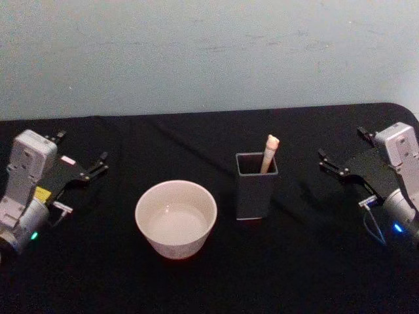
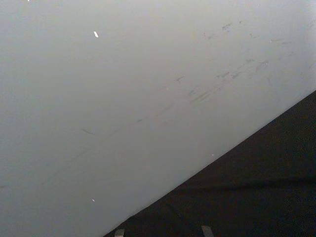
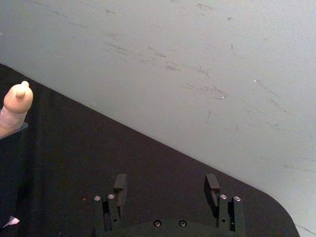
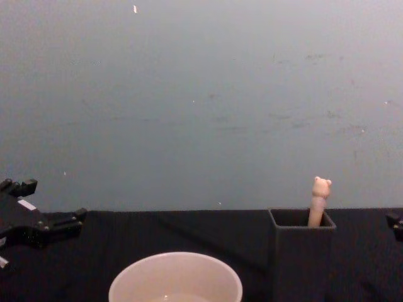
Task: Pick up the stirring spoon with one hand, stir inside the cup, then place it back in its original position.
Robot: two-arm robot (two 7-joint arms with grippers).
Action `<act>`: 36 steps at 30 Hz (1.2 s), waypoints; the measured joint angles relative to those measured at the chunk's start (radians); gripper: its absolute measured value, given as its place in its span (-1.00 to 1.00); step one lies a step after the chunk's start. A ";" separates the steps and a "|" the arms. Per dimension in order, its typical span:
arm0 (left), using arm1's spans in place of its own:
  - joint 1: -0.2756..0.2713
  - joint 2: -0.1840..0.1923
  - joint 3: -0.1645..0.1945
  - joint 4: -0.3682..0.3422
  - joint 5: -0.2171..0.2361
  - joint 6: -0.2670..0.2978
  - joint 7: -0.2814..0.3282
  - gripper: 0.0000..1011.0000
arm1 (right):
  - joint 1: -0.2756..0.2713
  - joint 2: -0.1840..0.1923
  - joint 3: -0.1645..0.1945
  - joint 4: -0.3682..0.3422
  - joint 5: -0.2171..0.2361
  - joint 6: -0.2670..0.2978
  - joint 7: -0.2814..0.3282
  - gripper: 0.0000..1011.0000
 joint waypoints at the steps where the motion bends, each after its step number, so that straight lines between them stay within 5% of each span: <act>1: 0.000 0.000 0.000 0.000 0.000 0.000 0.000 0.98 | 0.000 0.000 0.000 0.000 0.000 0.000 0.000 0.98; 36: 0.000 0.000 0.000 0.000 0.000 0.000 0.000 0.98 | 0.000 0.000 0.000 0.000 0.000 0.000 0.000 0.98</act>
